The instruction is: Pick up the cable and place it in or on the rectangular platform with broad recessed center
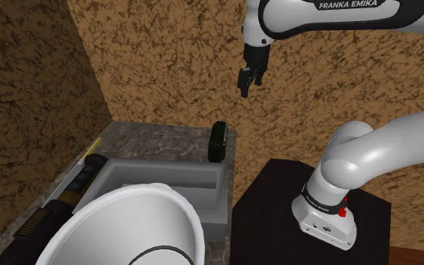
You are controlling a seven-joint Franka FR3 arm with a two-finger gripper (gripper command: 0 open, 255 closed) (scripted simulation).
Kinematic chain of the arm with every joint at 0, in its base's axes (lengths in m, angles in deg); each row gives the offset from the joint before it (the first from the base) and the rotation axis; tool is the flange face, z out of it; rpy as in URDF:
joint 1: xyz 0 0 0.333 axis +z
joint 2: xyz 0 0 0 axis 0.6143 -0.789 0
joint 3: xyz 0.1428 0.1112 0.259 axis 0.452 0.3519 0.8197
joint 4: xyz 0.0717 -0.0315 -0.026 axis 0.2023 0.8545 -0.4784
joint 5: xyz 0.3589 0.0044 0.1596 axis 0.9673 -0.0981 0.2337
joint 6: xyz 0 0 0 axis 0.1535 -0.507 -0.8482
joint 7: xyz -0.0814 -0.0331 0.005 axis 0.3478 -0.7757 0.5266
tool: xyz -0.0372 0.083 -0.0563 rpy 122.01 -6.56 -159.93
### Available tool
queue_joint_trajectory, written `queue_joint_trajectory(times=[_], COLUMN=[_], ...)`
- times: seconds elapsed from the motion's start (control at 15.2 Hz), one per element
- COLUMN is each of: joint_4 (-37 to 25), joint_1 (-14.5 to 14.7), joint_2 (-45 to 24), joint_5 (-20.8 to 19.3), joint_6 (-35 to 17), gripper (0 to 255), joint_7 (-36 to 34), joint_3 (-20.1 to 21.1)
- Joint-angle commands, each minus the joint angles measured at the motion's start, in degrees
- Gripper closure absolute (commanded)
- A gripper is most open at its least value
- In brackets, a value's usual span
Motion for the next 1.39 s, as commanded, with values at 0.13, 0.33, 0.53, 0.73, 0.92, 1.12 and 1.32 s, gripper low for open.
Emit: queue_joint_trajectory(times=[0.13, 0.33, 0.53, 0.73, 0.92, 1.12, 1.32], joint_4=[-0.8, -2.4, -4.8, -7.7, -11.3, -15.5, -20.3], joint_1=[0.4, 1.0, 1.4, 1.8, 2.2, 2.6, 3.3], joint_2=[-3.7, -9.6, -15.7, -22.0, -28.5, -35.1, -41.7], joint_5=[0.7, 1.4, 1.9, 1.9, 1.6, 0.8, -0.2], joint_6=[-2.5, -6.1, -9.2, -11.9, -14.1, -15.8, -16.9], gripper=[0, 0, 0, 0, 0, 0, 0], joint_7=[-1.4, -3.4, -5.4, -7.3, -9.4, -11.4, -13.5], joint_3=[1.2, 2.9, 4.6, 6.2, 7.7, 9.0, 10.0])
